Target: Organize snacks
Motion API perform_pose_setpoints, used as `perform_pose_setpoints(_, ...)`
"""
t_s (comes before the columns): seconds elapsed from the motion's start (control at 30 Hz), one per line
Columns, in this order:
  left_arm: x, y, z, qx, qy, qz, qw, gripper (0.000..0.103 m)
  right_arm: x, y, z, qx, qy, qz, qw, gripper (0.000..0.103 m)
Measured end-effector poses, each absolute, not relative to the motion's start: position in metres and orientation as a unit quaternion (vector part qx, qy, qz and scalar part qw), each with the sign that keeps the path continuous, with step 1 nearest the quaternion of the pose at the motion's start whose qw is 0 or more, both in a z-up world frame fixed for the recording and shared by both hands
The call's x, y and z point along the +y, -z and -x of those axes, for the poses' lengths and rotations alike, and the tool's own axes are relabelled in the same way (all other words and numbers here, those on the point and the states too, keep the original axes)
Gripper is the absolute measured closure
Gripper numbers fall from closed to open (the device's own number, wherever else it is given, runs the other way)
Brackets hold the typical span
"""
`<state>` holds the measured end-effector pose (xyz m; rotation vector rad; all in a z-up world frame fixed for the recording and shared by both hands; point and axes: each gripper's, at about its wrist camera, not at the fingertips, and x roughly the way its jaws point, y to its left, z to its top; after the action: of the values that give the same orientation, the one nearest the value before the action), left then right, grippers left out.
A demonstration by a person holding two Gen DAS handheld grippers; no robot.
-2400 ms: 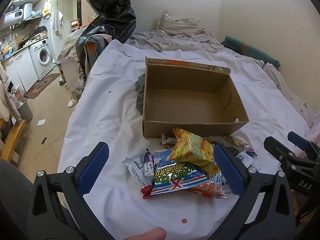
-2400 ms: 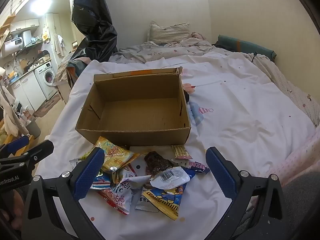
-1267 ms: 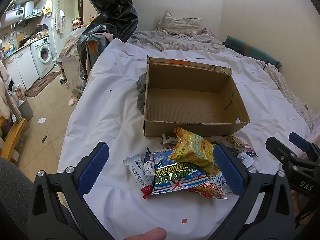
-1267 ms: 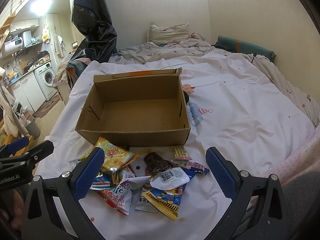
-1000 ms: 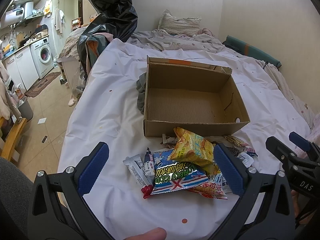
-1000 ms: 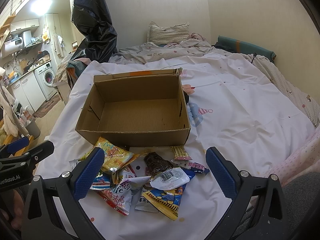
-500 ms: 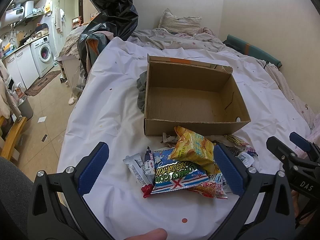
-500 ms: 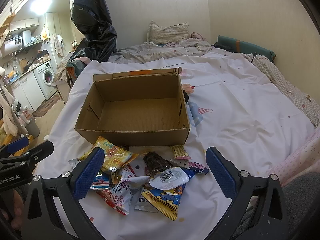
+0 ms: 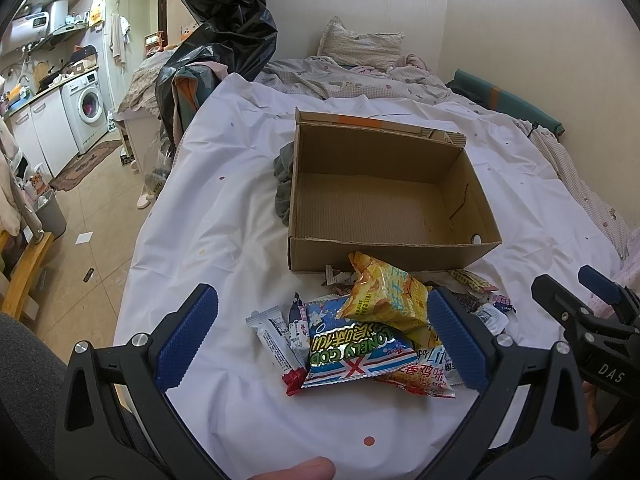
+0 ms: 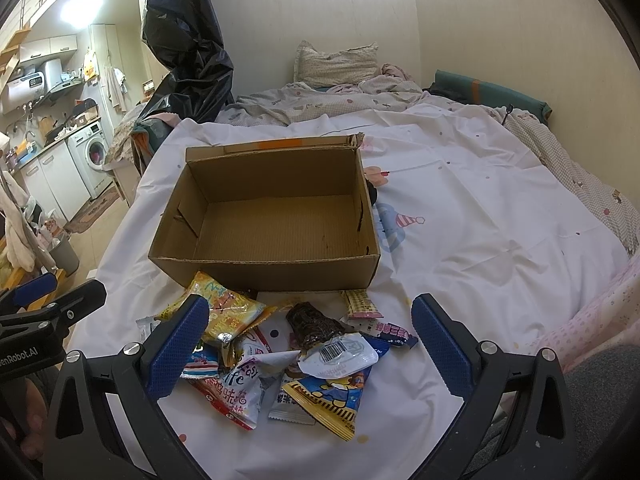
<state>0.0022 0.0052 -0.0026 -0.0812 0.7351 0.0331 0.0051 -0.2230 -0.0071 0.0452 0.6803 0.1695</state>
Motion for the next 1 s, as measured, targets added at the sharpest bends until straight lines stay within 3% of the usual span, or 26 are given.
perform_pose_setpoints(1.0,0.0045,0.0049,-0.0016,0.354,-0.024,0.031,0.935,0.0,-0.2257,0.0084,-0.0058,0.337,-0.083,-0.037,0.937,0.0)
